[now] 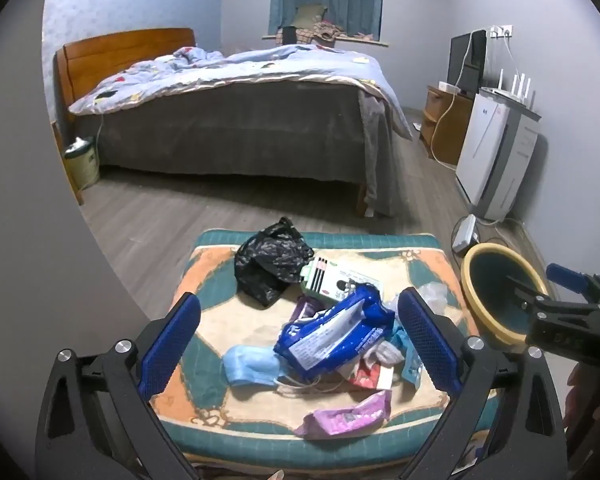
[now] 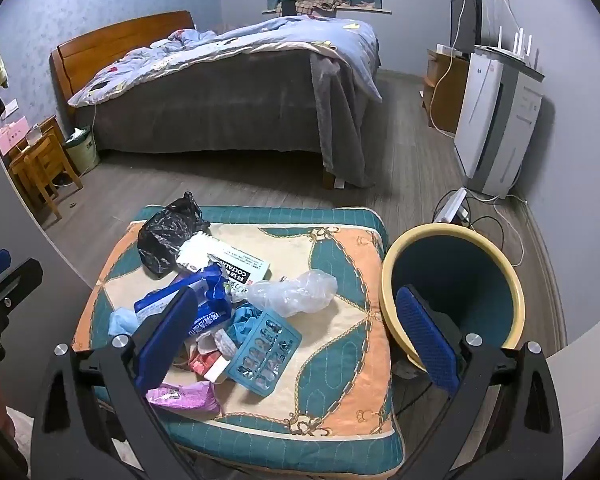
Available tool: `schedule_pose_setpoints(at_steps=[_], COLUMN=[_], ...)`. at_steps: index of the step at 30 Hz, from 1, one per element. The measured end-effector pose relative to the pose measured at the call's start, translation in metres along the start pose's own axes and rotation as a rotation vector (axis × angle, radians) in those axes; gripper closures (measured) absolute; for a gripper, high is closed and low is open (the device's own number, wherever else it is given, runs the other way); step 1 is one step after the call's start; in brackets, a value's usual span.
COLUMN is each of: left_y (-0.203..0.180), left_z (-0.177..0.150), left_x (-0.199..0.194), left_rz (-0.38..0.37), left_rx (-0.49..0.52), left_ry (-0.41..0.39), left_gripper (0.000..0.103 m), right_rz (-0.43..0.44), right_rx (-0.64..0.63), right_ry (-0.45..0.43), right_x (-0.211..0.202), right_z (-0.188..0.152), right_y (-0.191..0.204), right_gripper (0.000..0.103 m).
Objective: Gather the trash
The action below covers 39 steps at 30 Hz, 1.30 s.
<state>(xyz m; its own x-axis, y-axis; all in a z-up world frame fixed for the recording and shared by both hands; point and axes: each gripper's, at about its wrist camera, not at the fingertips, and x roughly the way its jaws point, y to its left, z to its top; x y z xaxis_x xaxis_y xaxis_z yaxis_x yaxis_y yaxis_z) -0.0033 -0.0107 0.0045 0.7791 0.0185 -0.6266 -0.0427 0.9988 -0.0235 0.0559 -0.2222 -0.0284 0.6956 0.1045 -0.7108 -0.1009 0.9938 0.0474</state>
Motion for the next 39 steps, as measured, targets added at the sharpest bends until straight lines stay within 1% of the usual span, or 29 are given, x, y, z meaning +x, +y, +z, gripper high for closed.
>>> schedule_pose_setpoints(at_steps=[39], left_y=[-0.001], left_z=[-0.011], left_x=[0.011], left_rz=[-0.004], left_rx=[0.012], left_ry=[0.015], left_gripper=[0.005], right_rz=[-0.04], right_rx=[0.005], right_ry=[-0.004], right_x=[-0.001], right_z=[0.001], right_y=[-0.007], right_gripper=[0.006])
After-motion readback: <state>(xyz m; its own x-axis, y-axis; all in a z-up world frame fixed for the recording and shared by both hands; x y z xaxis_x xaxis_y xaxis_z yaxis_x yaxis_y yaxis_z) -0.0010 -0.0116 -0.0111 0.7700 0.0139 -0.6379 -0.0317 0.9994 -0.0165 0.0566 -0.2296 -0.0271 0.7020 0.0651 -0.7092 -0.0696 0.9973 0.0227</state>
